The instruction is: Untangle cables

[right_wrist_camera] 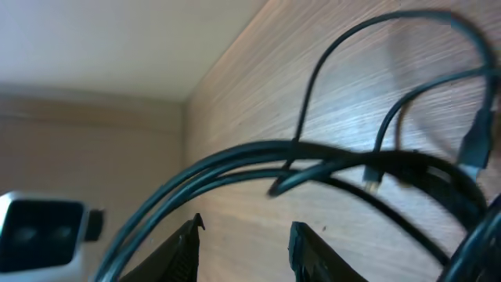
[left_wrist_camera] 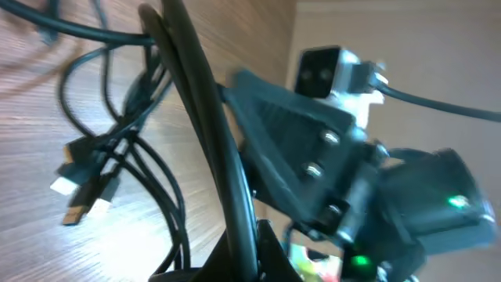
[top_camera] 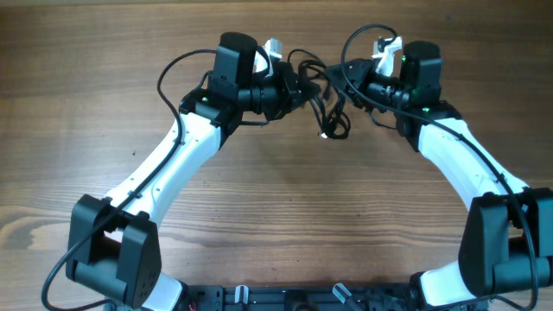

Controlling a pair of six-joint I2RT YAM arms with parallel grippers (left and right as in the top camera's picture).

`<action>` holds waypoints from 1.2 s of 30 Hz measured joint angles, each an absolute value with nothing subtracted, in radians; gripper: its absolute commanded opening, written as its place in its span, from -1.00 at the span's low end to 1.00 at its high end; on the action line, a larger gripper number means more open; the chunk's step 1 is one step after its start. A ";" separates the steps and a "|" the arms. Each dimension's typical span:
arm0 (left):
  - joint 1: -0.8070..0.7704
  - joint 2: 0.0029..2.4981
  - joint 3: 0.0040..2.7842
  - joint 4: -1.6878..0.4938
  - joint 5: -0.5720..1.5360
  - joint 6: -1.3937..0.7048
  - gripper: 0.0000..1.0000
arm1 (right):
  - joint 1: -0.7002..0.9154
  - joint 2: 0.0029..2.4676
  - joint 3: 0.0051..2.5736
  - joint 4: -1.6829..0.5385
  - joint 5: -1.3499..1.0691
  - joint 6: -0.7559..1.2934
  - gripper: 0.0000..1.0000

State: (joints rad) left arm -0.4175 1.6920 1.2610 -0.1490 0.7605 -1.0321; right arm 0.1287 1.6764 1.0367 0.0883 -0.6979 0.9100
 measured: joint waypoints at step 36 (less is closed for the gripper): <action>-0.412 1.687 1.272 -0.630 0.347 -0.836 -0.92 | -0.472 1.660 1.034 0.187 -1.081 1.053 -0.91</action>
